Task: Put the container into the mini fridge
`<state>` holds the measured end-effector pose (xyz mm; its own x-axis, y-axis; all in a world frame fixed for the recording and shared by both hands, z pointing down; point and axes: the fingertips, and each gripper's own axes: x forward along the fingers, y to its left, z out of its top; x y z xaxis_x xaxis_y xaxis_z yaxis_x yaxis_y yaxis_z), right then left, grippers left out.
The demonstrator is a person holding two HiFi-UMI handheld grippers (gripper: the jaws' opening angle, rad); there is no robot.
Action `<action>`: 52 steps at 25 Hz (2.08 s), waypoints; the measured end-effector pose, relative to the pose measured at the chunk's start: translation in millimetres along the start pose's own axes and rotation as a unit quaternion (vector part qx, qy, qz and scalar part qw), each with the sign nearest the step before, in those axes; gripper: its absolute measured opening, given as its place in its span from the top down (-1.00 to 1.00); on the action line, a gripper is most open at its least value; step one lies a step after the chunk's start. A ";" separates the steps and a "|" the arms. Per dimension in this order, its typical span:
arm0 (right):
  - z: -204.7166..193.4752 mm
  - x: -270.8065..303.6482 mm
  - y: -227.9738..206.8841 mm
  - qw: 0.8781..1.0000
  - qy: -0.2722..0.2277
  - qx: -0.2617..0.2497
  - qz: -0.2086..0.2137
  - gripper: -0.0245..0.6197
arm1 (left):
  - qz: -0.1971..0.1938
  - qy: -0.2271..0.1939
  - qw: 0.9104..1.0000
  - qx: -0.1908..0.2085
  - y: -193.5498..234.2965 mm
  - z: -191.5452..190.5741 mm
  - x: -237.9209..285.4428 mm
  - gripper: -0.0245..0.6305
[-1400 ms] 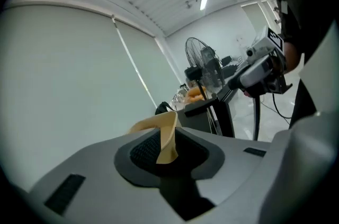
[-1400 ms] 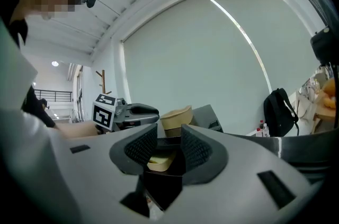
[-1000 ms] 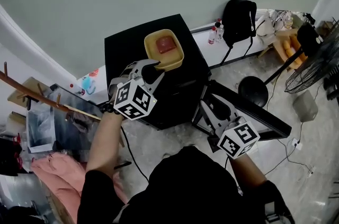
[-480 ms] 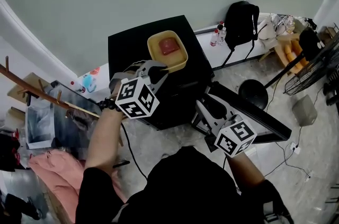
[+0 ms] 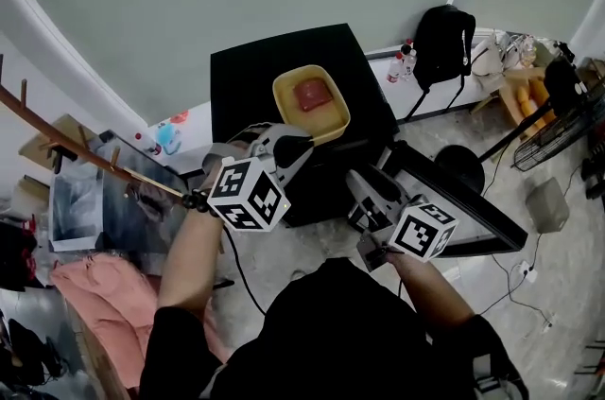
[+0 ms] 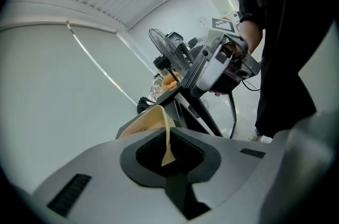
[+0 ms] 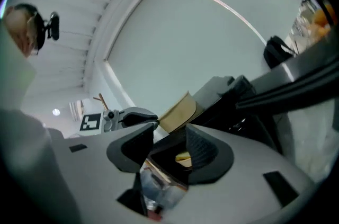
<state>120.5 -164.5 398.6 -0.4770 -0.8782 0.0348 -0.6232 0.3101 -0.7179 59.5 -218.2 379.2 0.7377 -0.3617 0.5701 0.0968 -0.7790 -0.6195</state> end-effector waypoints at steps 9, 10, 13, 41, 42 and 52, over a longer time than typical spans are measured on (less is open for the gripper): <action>-8.1 32.7 9.7 0.973 -0.023 0.222 0.062 -0.09 | 0.005 -0.015 1.000 -0.017 -25.0 3.2 -29.8 0.81; -8.5 37.2 12.3 0.969 -0.027 0.236 0.067 -0.11 | 0.007 -0.017 1.000 -0.021 -26.9 3.1 -32.4 0.81; -11.4 47.3 14.9 0.964 -0.031 0.255 0.066 -0.11 | 0.014 -0.021 0.999 -0.028 -31.4 3.3 -39.8 0.80; -26.5 46.7 28.9 0.946 -0.055 0.311 0.078 0.24 | 0.057 -0.113 0.986 -0.110 -57.4 25.0 -89.6 0.80; -27.0 43.4 28.7 0.945 -0.055 0.311 0.081 0.24 | 0.061 -0.114 0.984 -0.123 -56.9 23.0 -93.2 0.80; -34.0 1.8 28.8 0.942 -0.068 0.309 0.111 0.25 | 0.102 -0.140 0.952 -0.251 -73.0 -15.4 -80.9 0.80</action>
<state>80.5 -144.8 401.6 -0.4429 -0.8683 -0.2232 -0.0180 0.2576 -0.9661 -17.5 -139.9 386.6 0.8629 -0.4363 0.2550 -0.3480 -0.8789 -0.3263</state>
